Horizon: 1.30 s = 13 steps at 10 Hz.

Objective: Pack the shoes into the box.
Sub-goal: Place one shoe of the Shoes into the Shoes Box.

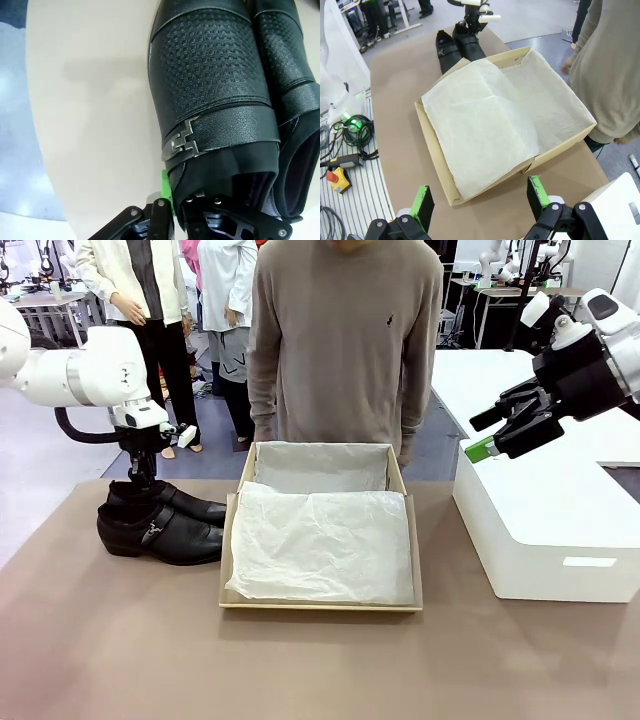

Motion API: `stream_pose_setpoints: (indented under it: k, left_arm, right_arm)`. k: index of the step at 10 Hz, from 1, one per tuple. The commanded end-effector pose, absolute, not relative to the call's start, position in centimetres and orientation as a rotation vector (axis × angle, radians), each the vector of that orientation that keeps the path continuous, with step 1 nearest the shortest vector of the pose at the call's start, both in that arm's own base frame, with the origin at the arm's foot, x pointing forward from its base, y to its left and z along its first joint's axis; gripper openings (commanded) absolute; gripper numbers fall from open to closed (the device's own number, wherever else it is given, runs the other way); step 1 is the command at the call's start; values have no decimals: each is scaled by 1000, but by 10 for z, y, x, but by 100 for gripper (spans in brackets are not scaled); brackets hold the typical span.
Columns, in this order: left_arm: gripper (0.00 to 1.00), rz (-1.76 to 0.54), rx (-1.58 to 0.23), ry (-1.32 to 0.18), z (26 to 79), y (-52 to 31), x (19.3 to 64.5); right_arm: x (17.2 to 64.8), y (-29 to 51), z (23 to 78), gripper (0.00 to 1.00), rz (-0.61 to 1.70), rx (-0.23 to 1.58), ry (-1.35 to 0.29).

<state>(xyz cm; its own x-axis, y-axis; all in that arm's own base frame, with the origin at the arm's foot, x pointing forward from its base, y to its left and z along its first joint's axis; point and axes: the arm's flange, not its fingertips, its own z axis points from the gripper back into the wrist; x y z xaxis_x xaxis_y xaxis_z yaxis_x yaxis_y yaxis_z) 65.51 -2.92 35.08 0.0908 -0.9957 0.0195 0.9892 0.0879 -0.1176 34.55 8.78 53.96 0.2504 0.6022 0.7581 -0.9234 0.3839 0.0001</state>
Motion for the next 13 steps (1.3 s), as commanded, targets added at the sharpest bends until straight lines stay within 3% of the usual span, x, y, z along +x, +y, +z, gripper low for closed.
stream_pose_setpoints:
  k: [1,7,13]
  left_arm:
    - [0,-1454,-65,45,367,-22,645]
    - [0,-1385,79,-15,461,12,655]
    - [0,-1360,24,1,538,-59,623]
  right_arm:
    - [350,89,539,100,1125,520,-785]
    - [350,89,539,100,1125,520,-785]
    - [350,89,539,100,1125,520,-785]
